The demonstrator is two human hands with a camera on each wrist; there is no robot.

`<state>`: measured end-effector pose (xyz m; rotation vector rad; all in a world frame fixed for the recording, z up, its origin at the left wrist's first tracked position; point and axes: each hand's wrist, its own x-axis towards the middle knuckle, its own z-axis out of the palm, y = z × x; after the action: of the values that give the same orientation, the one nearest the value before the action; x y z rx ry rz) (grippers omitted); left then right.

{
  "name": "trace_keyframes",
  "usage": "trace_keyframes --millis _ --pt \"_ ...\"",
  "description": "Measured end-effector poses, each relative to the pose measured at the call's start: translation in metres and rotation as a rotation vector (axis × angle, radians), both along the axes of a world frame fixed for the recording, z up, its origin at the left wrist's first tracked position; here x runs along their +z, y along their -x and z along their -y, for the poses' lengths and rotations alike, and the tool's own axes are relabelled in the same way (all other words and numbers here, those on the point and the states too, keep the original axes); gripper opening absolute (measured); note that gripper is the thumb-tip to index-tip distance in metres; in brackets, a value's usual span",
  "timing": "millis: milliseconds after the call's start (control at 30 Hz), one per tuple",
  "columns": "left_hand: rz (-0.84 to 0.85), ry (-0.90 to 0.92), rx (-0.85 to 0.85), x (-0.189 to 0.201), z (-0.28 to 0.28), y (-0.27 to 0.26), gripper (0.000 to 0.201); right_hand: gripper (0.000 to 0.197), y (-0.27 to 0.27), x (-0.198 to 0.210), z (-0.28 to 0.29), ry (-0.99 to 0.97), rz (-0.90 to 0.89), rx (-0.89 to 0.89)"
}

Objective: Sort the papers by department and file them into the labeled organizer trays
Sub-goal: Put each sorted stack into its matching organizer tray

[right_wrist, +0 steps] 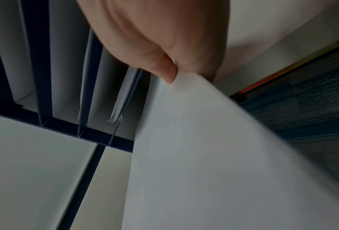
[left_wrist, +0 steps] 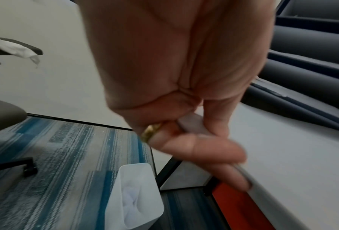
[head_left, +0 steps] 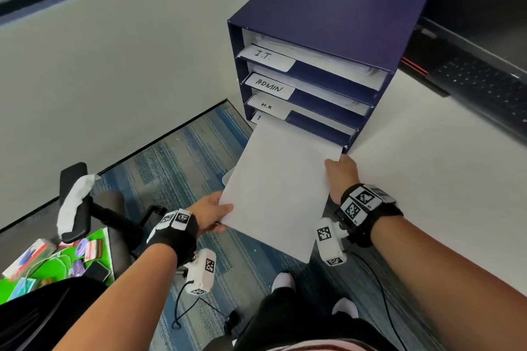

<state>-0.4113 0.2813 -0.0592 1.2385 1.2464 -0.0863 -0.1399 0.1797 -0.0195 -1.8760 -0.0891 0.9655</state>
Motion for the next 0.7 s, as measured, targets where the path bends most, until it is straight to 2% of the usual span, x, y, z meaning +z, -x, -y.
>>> trace_keyframes --millis 67,167,233,333,400,500,600,667,700 --pt "-0.004 -0.085 0.004 0.003 -0.013 -0.012 0.024 0.019 -0.002 0.000 -0.001 -0.022 0.000 -0.003" --pt "0.035 -0.145 0.025 0.011 -0.030 -0.036 0.027 0.009 0.000 -0.010 0.004 -0.049 -0.052 0.043" --pt "0.062 -0.176 0.066 0.015 -0.042 -0.053 0.029 0.016 0.004 -0.012 0.009 -0.061 -0.141 0.103" --pt "0.083 -0.225 0.101 0.017 -0.060 -0.081 0.028 0.007 0.013 0.001 0.015 -0.066 -0.330 0.147" --pt "0.089 -0.252 0.122 0.019 -0.070 -0.097 0.023 0.013 0.014 0.006 0.017 -0.064 -0.415 0.148" --pt "0.125 -0.268 0.227 0.021 -0.083 -0.117 0.004 0.023 0.008 0.007 0.010 -0.105 -0.444 0.057" --pt "0.147 -0.241 0.354 0.023 -0.091 -0.133 0.012 0.043 0.001 0.006 -0.004 -0.234 -0.407 -0.090" --pt "0.142 -0.212 0.371 0.027 -0.092 -0.144 0.003 0.041 0.000 0.005 -0.012 -0.289 -0.346 -0.153" --pt "0.136 -0.204 0.368 0.028 -0.094 -0.151 0.014 0.040 -0.001 0.005 -0.016 -0.299 -0.327 -0.185"
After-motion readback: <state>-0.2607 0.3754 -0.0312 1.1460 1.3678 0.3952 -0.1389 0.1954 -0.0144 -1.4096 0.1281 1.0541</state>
